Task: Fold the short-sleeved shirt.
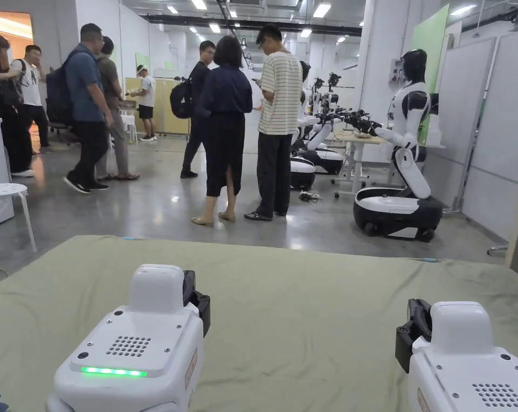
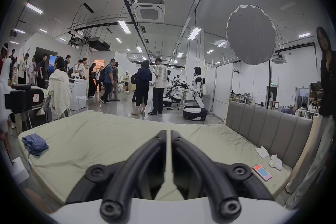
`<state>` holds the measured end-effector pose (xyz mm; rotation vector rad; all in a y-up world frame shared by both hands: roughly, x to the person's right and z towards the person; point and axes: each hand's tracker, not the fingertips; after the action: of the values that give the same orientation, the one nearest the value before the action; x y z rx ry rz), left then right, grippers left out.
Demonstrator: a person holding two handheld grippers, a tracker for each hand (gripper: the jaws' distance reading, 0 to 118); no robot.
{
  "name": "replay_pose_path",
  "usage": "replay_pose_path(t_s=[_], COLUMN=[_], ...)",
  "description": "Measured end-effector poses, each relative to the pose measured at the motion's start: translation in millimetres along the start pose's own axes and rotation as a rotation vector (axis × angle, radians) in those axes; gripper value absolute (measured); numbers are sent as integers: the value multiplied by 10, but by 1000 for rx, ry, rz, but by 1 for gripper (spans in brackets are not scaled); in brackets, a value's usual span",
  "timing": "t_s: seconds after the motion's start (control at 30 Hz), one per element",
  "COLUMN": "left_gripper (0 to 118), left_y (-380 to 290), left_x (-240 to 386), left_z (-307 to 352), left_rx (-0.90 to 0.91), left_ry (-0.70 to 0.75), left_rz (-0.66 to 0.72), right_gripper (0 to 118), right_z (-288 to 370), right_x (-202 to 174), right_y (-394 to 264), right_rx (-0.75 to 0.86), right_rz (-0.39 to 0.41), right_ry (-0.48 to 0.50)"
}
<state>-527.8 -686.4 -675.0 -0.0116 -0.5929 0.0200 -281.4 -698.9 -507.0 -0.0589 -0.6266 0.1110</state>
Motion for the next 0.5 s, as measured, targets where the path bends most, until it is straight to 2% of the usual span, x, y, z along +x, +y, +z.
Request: replay_pose_path(t_s=[0.03,0.07,0.1,0.13,0.17,0.2,0.37,0.5], left_gripper=[23,43,75,97,108,113,114,114], left_y=[-12,-18,-22,-26,-30,-39,-26,-8], left_x=[-2,-4,-3,1,8,30,101,151], left_z=[-1,-3,-9,-18,-18,-15,16,-44], left_rx=[-1,-4,-8,-12,-14,-12,24,-3], left_ry=[0,-4,-11,-16,-17,-14,1,25], left_rz=[2,4,6,6,4,-5,-39,-49], right_gripper=[42,55,73,91,105,118,118,118], right_z=[-10,-27,-40,-45,-47,-47,-37,-73], right_x=[2,5,6,1,-7,-16,-44,-15], right_y=[-3,-6,-7,-15,-28,-45,-24,4], right_rx=[-5,-19,-36,-40,-39,-35,-32,-74], right_rz=[-5,-10,-14,-15,-15,-16,-22,-77], right_ry=[1,9,21,24,22,19,-12,-21])
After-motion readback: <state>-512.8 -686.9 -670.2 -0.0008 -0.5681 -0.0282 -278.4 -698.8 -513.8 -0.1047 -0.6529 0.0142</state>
